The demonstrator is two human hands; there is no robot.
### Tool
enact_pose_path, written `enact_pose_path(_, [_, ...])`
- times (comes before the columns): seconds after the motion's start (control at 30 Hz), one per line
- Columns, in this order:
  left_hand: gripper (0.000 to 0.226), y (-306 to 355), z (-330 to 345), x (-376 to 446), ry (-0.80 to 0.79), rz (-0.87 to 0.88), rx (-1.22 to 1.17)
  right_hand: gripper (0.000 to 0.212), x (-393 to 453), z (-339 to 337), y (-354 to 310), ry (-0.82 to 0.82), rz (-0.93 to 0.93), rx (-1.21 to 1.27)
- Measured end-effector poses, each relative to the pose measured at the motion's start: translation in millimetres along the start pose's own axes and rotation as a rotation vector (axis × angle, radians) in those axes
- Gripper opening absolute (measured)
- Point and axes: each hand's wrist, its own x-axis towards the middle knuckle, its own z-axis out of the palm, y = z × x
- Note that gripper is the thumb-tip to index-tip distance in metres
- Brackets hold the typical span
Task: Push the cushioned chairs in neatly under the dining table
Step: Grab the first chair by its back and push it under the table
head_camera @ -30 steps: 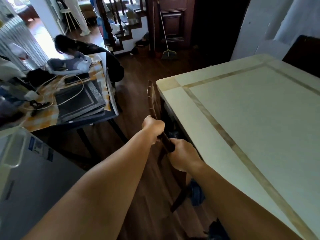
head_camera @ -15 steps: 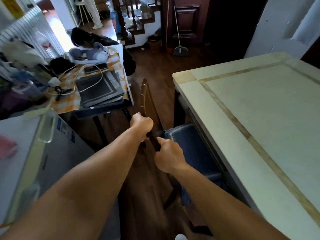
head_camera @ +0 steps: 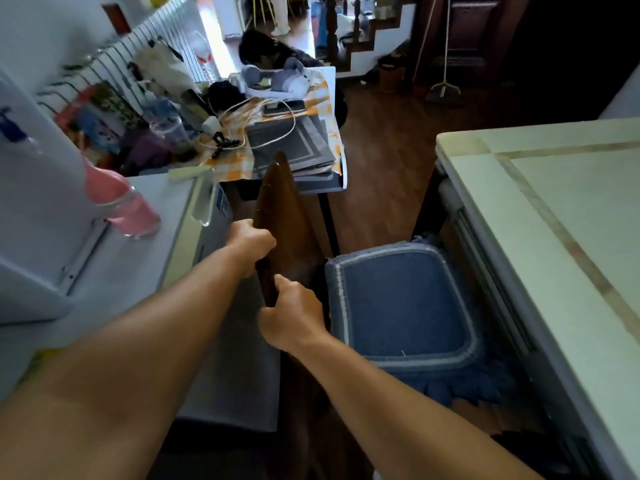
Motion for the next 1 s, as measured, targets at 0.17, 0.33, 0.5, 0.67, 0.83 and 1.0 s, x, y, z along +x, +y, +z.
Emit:
enact_pose_path(0.17, [0.022,-16.2,-36.9,-2.1,0.008,-0.014,0.009,0.047,0.2,29.5,-18.9,-0.051,-0.005,0.002])
enact_pose_path(0.33, [0.022,-19.7,-45.9,0.0,0.035,-0.014,-0.021,0.05,4.1,38.6,-24.1,-0.027,-0.007,-0.001])
enact_pose_path(0.5, [0.03,-18.1,-49.4,-5.1,0.04,-0.053,-0.072,0.069,9.9,37.4,-15.9,-0.088,-0.006,0.027])
enact_pose_path(0.67, [0.049,-0.2,-52.0,-28.3,0.131,0.033,-0.096,0.074,-4.8,22.8,-0.2,-0.025,0.007,0.138])
enact_pose_path(0.83, [0.063,3.2,-44.2,-72.7,0.219,0.063,-0.163,0.057,-37.3,-10.0,20.3,0.068,-0.038,0.126])
enact_pose_path(1.0, [0.054,-7.8,-38.3,-130.6,0.289,0.116,-0.241,0.054,-84.4,-46.1,39.0,0.159,-0.057,0.163])
